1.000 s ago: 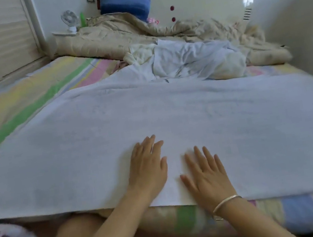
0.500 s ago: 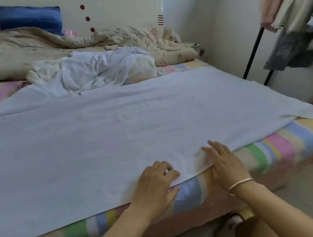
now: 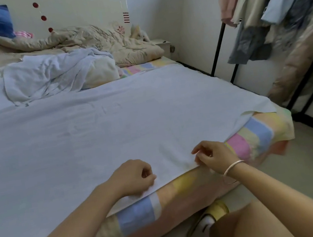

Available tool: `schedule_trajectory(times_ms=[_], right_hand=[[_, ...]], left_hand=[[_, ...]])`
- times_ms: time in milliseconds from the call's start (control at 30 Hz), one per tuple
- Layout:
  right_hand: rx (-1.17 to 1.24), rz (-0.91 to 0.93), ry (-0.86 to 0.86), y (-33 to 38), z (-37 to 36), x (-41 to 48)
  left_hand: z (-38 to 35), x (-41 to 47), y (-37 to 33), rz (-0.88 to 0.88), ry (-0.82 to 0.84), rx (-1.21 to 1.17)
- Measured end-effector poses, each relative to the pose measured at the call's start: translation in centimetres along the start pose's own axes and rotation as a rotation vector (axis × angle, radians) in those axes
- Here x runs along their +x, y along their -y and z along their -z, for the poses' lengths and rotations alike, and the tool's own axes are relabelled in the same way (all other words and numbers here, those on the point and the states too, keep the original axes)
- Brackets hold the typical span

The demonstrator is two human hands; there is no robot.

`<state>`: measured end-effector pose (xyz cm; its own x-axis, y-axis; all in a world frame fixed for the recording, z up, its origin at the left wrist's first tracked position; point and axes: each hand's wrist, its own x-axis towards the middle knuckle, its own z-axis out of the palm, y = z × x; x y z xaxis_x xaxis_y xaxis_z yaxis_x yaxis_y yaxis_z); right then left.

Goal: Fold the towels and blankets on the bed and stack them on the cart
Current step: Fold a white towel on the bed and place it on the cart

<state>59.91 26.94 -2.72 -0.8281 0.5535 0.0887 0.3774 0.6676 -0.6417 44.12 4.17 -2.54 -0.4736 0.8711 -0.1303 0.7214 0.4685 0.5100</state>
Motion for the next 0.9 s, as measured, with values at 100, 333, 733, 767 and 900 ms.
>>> schedule_trajectory(times_ms=[100, 333, 733, 767, 900], right_hand=[[0.176, -0.230, -0.131, -2.7, 2.1, 3.3], [0.739, -0.777, -0.350, -11.8, 8.8, 11.1], [0.306, -0.994, -0.592, -20.2, 15.9, 17.3], [0.278, -1.013, -0.602, -20.8, 16.5, 17.5], [0.311, -1.046, -0.516, -22.8, 17.2, 18.0]], left_hand=[[-1.9, 3.7, -2.9, -0.018, -0.098, -0.035], [-5.6, 12.8, -9.4, -0.055, -0.135, -0.143], [-9.3, 21.4, -15.8, -0.081, -0.188, -0.150], [-9.6, 21.7, -16.1, -0.087, -0.186, -0.130], [-10.3, 22.2, -16.6, -0.110, -0.146, -0.048]])
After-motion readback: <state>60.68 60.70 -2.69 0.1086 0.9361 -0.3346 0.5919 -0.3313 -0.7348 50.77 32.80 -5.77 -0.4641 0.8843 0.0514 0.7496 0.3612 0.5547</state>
